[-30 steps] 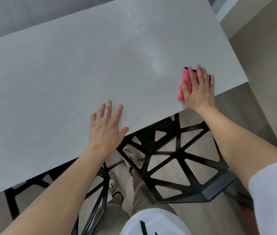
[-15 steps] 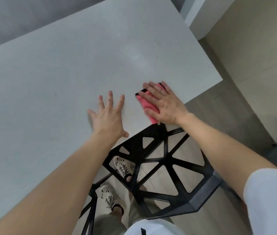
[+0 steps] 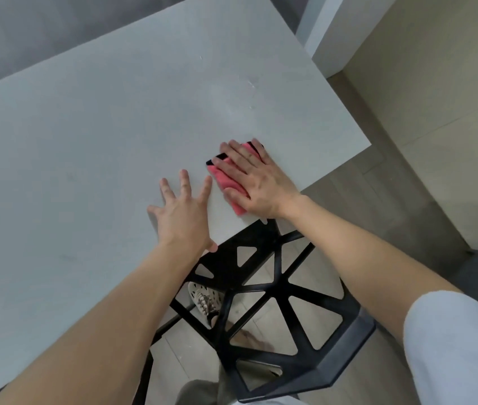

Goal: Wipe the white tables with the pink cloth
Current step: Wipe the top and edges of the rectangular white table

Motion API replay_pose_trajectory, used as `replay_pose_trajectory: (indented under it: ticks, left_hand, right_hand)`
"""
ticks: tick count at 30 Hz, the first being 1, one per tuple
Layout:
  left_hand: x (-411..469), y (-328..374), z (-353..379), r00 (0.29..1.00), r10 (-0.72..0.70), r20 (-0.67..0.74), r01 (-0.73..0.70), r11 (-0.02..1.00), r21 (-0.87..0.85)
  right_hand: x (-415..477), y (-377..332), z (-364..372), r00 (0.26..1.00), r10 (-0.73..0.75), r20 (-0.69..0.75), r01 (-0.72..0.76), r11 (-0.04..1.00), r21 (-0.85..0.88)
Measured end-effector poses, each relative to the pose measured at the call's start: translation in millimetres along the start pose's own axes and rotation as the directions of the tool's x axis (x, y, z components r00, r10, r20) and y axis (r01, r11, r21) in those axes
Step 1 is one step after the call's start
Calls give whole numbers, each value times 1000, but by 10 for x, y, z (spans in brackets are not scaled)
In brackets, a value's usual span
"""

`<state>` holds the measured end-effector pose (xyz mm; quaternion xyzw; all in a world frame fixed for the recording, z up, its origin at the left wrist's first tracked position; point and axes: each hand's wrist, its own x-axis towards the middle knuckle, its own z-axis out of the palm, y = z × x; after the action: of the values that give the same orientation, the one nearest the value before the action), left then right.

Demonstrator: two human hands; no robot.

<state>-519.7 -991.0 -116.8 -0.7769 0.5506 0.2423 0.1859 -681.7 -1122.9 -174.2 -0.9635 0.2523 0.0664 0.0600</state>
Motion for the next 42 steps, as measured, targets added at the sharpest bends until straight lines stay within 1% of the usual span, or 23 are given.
replay_pose_trajectory:
  ticks: [1,2,3,4,5,6,7,10,12,20,26,31,33,34,36,37,38,39,40,41,42]
  left_hand:
    - [5,8,-10,1000,0,10,0,1000,4]
    - [9,27,-31,1000,-3,25,3,1000,3]
    - [11,60,-61,999,-13,39,13,1000,-3]
    - [13,109,-94,998,-32,51,34,999,-24]
    - [11,173,-128,997,-59,59,63,996,-64]
    - [19,243,-148,995,-86,57,91,990,-108]
    - [27,307,-150,993,-111,44,116,984,-134]
    - [28,415,-52,987,-158,-29,154,982,-112]
    - [41,415,-9,985,-166,-45,161,981,-113]
    - [157,501,-65,971,-239,15,239,958,-159]
    - [163,474,-82,965,-264,7,261,948,-184]
    - [159,489,-64,954,-299,-1,291,929,-227]
    - [174,496,-61,949,-315,18,309,918,-247]
    - [181,494,-58,945,-325,39,324,910,-259]
    - [197,526,-65,931,-359,63,360,876,-321]
    - [213,576,-56,914,-404,35,385,839,-385]
    - [238,656,-40,881,-472,-19,410,784,-466]
    - [277,764,-27,831,-549,-87,424,728,-538]
    - [339,900,-20,773,-612,-165,429,696,-576]
    - [421,1053,-14,716,-654,-243,431,689,-583]
    - [530,1212,-9,663,-682,-307,435,686,-584]
  right_hand:
    - [-84,155,-21,1000,-30,11,30,1000,5]
    - [-171,358,-48,1000,11,8,-12,1000,16]
    - [-250,587,-73,992,126,-11,-126,992,30]
    - [-314,816,-96,959,280,-38,-278,959,49]
    - [-357,1009,-105,909,413,-60,-410,910,67]
    - [-362,1134,-86,866,494,-80,-489,869,80]
    - [-343,1187,-61,845,525,-99,-520,851,80]
    - [-311,1176,22,842,524,-127,-519,852,75]
    - [-314,1194,44,844,514,-151,-507,858,83]
    - [-313,1221,160,830,502,-244,-489,865,115]
    - [-270,1228,218,828,501,-251,-485,865,129]
    - [-260,1258,241,846,472,-249,-455,882,126]
    - [-266,1276,228,869,430,-244,-418,903,103]
    - [-261,1285,211,893,382,-238,-373,924,83]
    - [-236,1330,156,945,246,-214,-239,969,61]
    - [-222,1360,128,963,182,-199,-173,983,62]
    - [-209,1388,112,975,121,-185,-111,992,65]
    - [-204,1411,106,984,55,-170,-43,996,72]
    - [-214,1447,104,988,-29,-150,40,996,75]
    - [-245,1499,108,983,-138,-120,146,987,63]
    - [-285,1575,117,961,-266,-81,269,962,39]
